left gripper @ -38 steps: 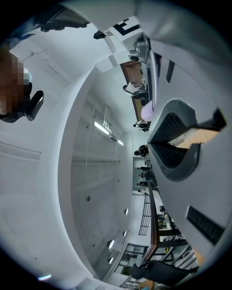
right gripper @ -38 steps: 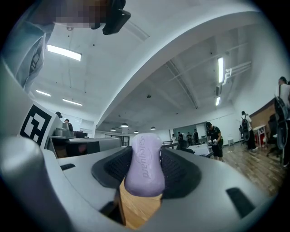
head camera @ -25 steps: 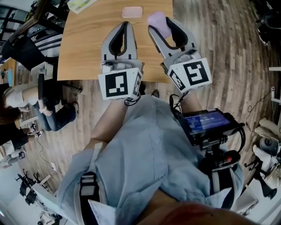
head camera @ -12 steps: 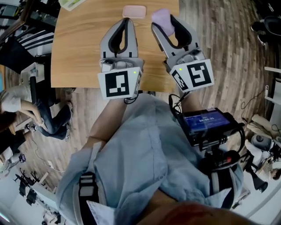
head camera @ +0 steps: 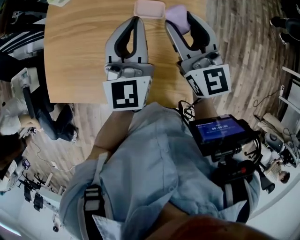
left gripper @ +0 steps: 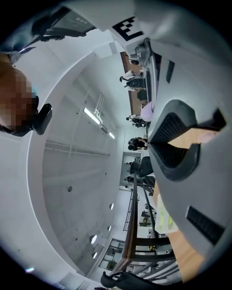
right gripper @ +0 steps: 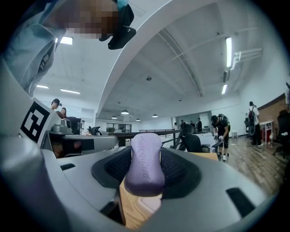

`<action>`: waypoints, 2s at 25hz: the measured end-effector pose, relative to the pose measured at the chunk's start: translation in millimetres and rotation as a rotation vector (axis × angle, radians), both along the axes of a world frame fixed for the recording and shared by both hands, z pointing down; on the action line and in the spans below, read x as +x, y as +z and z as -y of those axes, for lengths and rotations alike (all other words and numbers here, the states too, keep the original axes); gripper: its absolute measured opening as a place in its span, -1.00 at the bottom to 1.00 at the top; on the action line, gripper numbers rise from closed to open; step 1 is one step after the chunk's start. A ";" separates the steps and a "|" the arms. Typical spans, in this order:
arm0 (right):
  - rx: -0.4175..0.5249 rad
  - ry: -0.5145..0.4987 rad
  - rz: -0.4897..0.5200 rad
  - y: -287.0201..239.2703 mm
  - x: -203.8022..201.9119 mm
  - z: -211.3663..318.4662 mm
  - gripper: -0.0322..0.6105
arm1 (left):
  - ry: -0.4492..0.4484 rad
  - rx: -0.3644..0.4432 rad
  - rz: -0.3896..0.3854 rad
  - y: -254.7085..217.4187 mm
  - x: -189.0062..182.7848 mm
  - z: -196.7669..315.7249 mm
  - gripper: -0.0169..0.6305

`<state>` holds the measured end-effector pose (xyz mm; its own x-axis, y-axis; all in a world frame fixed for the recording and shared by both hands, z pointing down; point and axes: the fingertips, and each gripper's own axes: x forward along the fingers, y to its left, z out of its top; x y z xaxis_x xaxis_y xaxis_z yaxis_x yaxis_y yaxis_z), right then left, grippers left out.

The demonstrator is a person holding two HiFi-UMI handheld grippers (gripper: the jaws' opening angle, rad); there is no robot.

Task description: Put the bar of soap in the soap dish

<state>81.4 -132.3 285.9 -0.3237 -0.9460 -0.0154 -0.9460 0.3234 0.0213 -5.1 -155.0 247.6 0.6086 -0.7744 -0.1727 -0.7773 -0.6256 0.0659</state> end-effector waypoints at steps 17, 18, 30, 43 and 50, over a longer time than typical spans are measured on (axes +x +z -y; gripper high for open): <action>-0.206 0.004 -0.049 115.8 -4.4 106.6 -0.25 | 0.006 -0.190 0.021 88.7 -9.2 98.2 -0.93; -0.202 0.009 -0.042 116.4 -4.9 115.7 -0.25 | 0.005 -0.196 0.020 91.7 -8.5 104.3 -0.93; -0.354 -0.068 -0.103 196.4 -24.6 170.0 -0.25 | -0.031 -0.290 0.030 151.4 -15.9 162.6 -0.93; -0.456 -0.181 -0.263 212.5 -49.5 160.5 -0.25 | -0.071 -0.305 0.026 146.9 -32.9 163.4 -0.93; -0.470 -0.190 -0.275 222.3 -50.0 162.5 -0.24 | -0.070 -0.307 0.022 151.4 -32.5 162.2 -0.93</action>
<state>31.4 -294.7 508.2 -0.4216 -0.7555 0.5015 -0.8503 0.5215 0.0708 -37.6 -317.2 399.0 0.5527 -0.8286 0.0884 -0.8214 -0.5238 0.2258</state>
